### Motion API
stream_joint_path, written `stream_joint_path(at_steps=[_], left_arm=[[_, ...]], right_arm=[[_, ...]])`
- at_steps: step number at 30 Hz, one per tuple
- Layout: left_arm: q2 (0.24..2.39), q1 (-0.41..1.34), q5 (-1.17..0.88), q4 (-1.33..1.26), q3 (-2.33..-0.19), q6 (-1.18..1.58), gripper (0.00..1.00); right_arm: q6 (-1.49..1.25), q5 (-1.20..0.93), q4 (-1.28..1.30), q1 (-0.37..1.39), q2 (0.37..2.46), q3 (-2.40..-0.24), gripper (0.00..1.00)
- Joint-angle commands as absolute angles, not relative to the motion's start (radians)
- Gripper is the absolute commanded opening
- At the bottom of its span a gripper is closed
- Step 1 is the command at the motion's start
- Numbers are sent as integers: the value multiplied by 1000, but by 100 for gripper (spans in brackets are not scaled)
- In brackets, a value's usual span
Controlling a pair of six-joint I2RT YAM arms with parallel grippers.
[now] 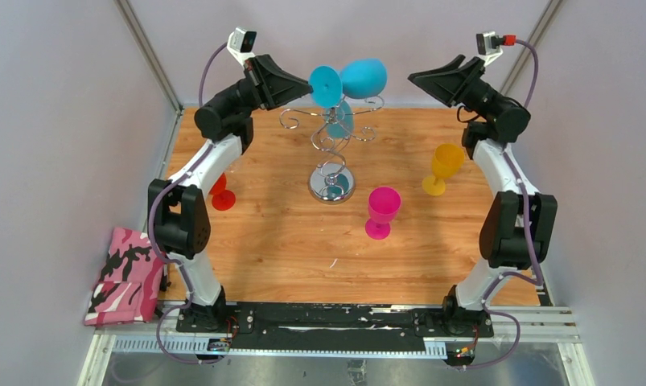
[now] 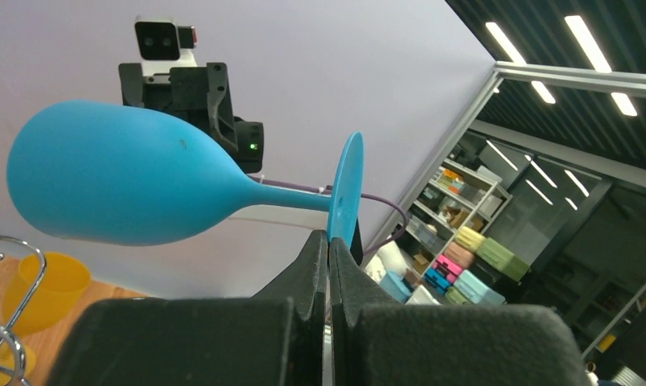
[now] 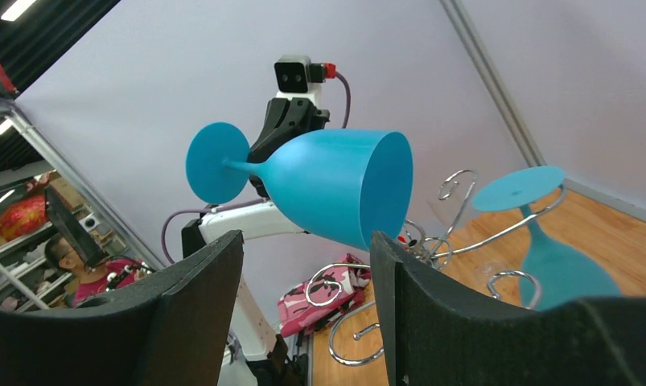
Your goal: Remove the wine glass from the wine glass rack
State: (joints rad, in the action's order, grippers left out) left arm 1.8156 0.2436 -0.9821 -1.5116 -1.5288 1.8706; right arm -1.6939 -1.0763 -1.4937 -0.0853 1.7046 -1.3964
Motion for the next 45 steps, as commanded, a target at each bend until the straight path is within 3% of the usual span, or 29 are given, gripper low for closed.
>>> stream_joint_path(at_steps=[1, 18, 34, 40, 45], left_arm=[[1800, 251, -967, -1588, -1563, 1886, 0], [1769, 267, -967, -1588, -1539, 1895, 0], [1866, 250, -987, -1588, -1670, 1942, 0], [1869, 247, -988, -1589, -1639, 1933, 0], [1857, 247, -988, -1588, -1620, 1924, 0]], right_arm=[[-1712, -1127, -1585, -26, 1723, -1440, 64], [-1707, -1160, -1597, 140, 1788, -1559, 63], [-1591, -1157, -1595, 160, 1533, -1370, 38], [-1581, -1129, -1595, 160, 1498, -1348, 33], [-1611, -1125, -1595, 159, 1531, -1368, 20]])
